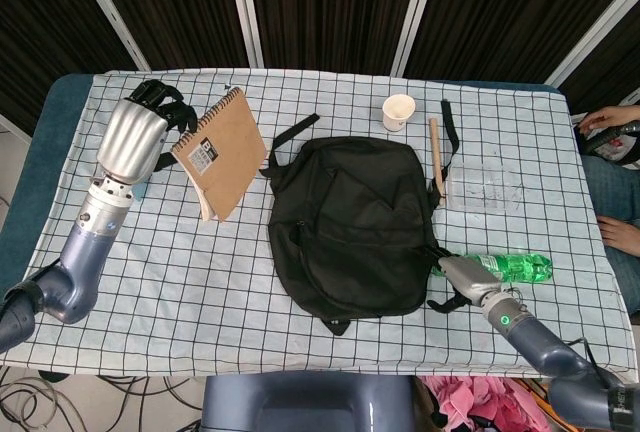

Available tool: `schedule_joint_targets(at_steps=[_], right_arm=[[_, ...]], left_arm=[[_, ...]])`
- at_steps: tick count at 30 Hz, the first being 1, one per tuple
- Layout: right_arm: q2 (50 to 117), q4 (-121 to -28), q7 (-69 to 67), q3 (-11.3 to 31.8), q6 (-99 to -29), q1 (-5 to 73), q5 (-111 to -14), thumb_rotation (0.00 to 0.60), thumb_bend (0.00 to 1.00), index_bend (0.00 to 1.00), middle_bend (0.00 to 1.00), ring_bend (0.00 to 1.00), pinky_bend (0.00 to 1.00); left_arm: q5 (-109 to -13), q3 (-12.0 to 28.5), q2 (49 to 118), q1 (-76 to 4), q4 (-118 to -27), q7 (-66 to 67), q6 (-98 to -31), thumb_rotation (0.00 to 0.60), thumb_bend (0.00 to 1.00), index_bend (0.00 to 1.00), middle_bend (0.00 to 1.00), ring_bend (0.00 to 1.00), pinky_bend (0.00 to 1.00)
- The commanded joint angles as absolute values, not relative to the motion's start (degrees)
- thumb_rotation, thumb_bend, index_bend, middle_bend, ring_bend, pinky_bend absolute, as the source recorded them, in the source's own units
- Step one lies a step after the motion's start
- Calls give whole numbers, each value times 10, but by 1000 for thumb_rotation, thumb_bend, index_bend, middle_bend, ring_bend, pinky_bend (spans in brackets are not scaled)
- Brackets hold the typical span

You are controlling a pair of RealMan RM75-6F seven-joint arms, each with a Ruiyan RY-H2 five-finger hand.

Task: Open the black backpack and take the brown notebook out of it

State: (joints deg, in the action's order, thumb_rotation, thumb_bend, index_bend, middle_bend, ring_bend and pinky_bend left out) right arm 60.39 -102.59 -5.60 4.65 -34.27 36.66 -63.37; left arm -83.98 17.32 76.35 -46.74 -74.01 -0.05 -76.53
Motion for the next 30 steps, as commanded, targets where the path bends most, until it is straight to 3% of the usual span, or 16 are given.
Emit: schedule_joint_targets(at_steps=[1,11,20,24,30], right_arm=[[586,-1039,-81,49,-338,359,-663,600,234,6,8,24,122],[569,-1021,-121,69,-399,334,-686,600,229,3,9,29,122],[578,-996,-109,75,-444,319,-655,600,228,3,10,30,122],[574,-1000,-103,77,-457,314,-652,600,229,3,10,30,122],[566,-1009,-98,77,-461,311,-648,600,229,3,10,30,122]], left_arm=[[-841,177,779,-475,-728,-4,-768,600,432,620,656,359,336],[-815,199,883,-539,-658,-19,-724,600,432,621,653,359,336],[-816,209,1008,-615,-528,-87,-694,600,432,617,647,359,336],[-839,179,1064,-615,-467,-164,-713,600,433,615,640,359,336],[-856,140,1095,-581,-425,-276,-736,600,432,608,633,359,336]])
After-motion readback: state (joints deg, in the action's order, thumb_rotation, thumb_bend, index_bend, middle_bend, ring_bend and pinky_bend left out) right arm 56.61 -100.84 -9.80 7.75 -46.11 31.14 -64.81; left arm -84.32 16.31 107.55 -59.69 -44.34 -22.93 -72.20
